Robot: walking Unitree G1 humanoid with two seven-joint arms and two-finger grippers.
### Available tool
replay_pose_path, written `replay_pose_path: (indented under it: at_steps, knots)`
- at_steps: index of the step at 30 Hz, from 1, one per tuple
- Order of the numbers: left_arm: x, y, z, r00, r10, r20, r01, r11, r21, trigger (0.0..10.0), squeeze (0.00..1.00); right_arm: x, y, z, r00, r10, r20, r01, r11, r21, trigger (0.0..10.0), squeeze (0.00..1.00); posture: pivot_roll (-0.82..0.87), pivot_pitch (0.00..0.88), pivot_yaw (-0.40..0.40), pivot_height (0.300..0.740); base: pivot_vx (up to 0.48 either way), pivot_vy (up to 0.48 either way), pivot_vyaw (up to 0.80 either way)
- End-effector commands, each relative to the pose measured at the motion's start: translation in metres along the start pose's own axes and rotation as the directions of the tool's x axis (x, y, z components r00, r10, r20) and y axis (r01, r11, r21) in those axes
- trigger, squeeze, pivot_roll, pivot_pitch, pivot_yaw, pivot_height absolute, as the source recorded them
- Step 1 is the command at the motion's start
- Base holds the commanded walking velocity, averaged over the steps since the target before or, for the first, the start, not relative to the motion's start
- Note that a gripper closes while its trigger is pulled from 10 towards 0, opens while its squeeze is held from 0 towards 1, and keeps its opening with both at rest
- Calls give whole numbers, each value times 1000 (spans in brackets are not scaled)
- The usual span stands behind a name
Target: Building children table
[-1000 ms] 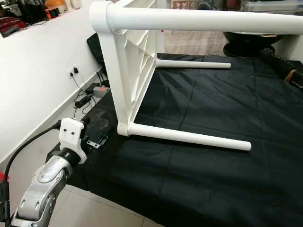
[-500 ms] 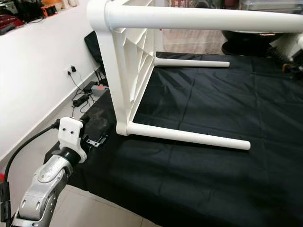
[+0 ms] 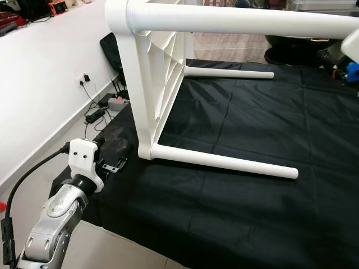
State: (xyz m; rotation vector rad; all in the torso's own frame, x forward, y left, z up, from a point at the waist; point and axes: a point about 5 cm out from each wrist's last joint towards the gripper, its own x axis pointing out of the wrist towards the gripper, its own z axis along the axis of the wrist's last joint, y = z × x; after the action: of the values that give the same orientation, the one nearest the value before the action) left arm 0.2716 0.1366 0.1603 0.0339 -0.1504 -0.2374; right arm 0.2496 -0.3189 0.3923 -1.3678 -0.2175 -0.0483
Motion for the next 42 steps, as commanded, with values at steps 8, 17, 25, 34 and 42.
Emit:
replay_pose_path:
  at_steps: [8,17,25,34,42]
  knots:
    - [-2,5,2,999,39,7,-39,999,4,10000,0,2,-3,4,1000,-12,21,13,1000,-28,0,0,-84,61,16,740,0,0,0]
    - [-2,5,2,999,45,6,-45,999,-3,10000,0,5,0,3,1000,3,17,-3,999,-33,0,0,-85,65,15,740,0,0,0]
    - [-1,4,1,999,54,7,-54,998,-20,10000,0,8,8,0,1000,20,9,-20,1000,17,39,0,-85,67,12,740,0,0,0]
    - [8,11,-15,986,129,-104,-163,867,-470,10000,0,13,14,0,999,26,24,-29,992,121,10000,0,-81,66,5,740,0,0,0]
    - [13,19,-19,977,167,-130,-212,768,-604,10000,0,12,19,-12,998,43,-41,-30,960,278,10000,0,-85,67,5,740,0,0,0]
